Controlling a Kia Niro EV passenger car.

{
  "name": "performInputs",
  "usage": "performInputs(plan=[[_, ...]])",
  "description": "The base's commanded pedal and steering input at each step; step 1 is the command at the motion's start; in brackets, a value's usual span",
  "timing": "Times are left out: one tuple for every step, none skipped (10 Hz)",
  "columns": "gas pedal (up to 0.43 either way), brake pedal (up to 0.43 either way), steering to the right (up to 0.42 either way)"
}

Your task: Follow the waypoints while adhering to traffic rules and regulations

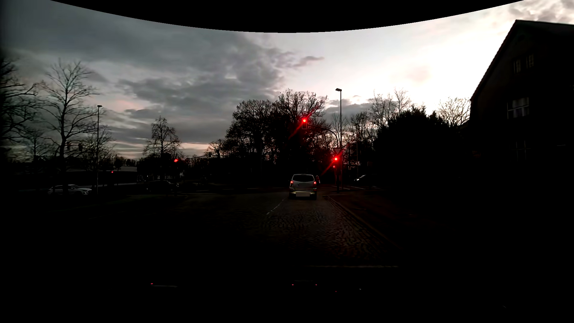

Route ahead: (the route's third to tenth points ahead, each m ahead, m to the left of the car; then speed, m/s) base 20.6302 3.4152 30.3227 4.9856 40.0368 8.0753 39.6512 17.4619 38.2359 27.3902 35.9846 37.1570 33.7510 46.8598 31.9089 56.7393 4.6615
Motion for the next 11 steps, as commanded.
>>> performInputs(plan=[[0.0, 0.171, 0.003], [0.0, 0.183, 0.006], [0.0, 0.183, 0.009], [0.0, 0.177, 0.007], [0.0, 0.183, 0.005], [0.0, 0.189, 0.002], [0.0, 0.177, 0.0], [0.0, 0.177, 0.0], [0.0, 0.171, 0.0], [0.0, 0.159, 0.0], [0.0, 0.14, 0.0]])
